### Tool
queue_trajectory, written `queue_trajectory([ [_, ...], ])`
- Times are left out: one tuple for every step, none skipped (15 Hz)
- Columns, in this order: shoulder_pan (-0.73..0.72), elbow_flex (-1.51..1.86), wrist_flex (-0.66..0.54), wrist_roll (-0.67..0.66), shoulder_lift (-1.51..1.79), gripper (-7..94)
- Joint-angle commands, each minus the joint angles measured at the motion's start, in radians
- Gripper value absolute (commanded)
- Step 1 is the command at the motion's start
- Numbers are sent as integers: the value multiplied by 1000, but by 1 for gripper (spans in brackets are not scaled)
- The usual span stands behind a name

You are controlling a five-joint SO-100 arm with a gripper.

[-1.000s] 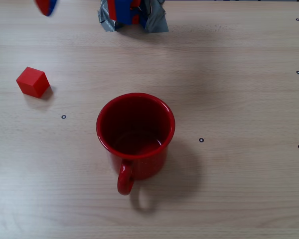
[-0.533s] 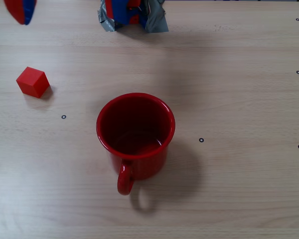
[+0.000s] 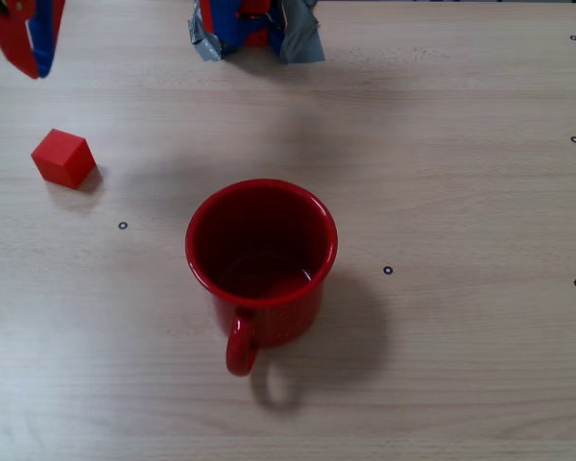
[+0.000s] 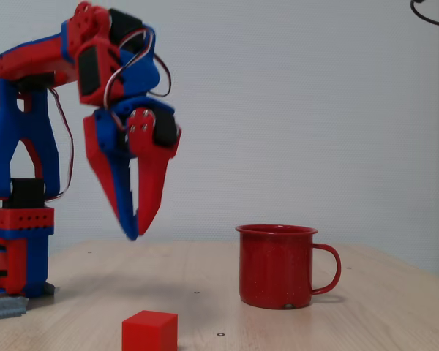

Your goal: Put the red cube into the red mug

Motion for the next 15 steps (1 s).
queue_trajectory([
  [21, 6, -37, -35, 34, 0],
  [28, 28, -60, -51, 34, 0],
  [31, 54, -83, -63, 35, 0],
  [34, 81, -120, -71, 35, 0],
  [37, 104, -150, -87, 35, 0],
  [38, 115, -158, -103, 34, 0],
  [38, 118, -158, -109, 34, 0],
  [34, 124, -163, -109, 29, 0],
  [28, 138, -173, -109, 28, 0],
  [26, 144, -179, -109, 28, 0],
  [26, 146, -178, -104, 28, 8],
  [26, 156, -186, -92, 29, 14],
  [28, 166, -189, -84, 31, 18],
  [25, 183, -202, -97, 32, 24],
  [25, 204, -224, -97, 35, 31],
])
